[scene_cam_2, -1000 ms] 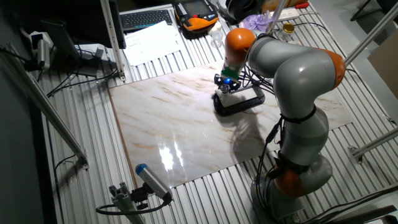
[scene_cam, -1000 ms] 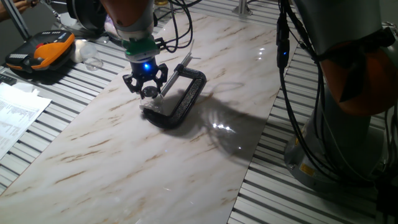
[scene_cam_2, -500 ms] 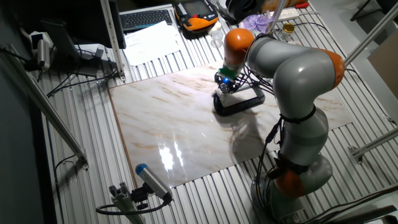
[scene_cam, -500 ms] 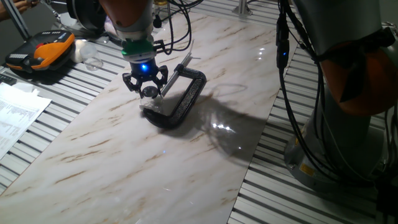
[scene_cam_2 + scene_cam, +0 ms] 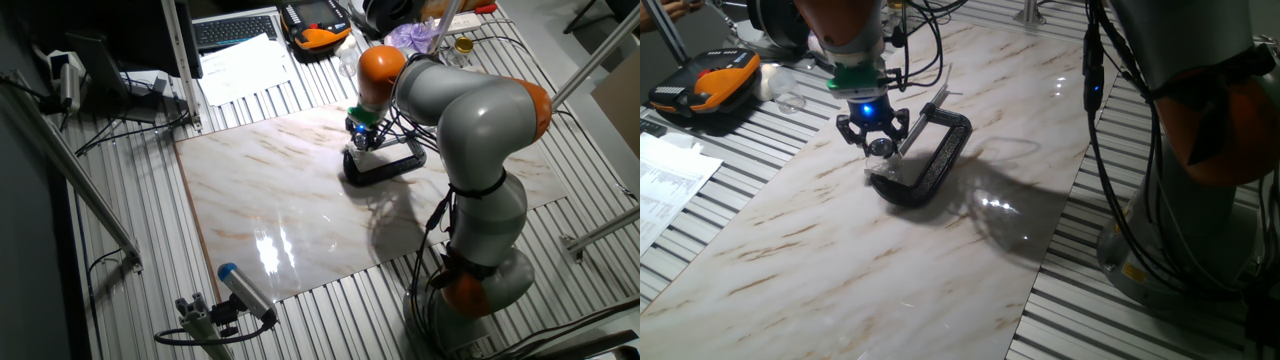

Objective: Screw the lid onto the jar

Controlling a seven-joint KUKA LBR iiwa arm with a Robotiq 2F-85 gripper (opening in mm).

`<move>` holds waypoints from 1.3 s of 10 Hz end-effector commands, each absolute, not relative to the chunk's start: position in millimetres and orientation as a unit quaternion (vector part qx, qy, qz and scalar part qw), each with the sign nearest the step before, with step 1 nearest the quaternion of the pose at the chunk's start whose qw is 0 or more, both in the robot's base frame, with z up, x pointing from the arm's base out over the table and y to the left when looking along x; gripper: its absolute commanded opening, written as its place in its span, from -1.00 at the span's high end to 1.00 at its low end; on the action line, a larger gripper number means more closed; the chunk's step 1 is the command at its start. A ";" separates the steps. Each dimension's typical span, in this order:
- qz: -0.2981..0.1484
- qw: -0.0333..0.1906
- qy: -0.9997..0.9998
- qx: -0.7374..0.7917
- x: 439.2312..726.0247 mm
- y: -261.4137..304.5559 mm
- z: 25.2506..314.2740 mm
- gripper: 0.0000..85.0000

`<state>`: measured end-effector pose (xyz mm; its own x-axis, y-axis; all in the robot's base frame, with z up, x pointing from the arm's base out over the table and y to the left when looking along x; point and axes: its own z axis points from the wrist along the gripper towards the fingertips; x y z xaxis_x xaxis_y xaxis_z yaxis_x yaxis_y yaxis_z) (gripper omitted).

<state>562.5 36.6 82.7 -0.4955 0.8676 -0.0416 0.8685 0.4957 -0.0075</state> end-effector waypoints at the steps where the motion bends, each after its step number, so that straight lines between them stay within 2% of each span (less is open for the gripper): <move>1: -0.014 0.015 0.856 0.516 562.5 36.4 82.9 -0.20; 6: -0.015 0.015 0.830 0.558 562.4 37.3 81.7 -0.20; 8: -0.015 0.016 0.821 0.571 562.2 37.9 81.3 -1.00; 13: -0.027 0.019 0.849 0.527 562.1 37.6 82.1 -1.00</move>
<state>562.0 37.7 82.0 -0.4180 0.9065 -0.0595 0.9084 0.4173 -0.0242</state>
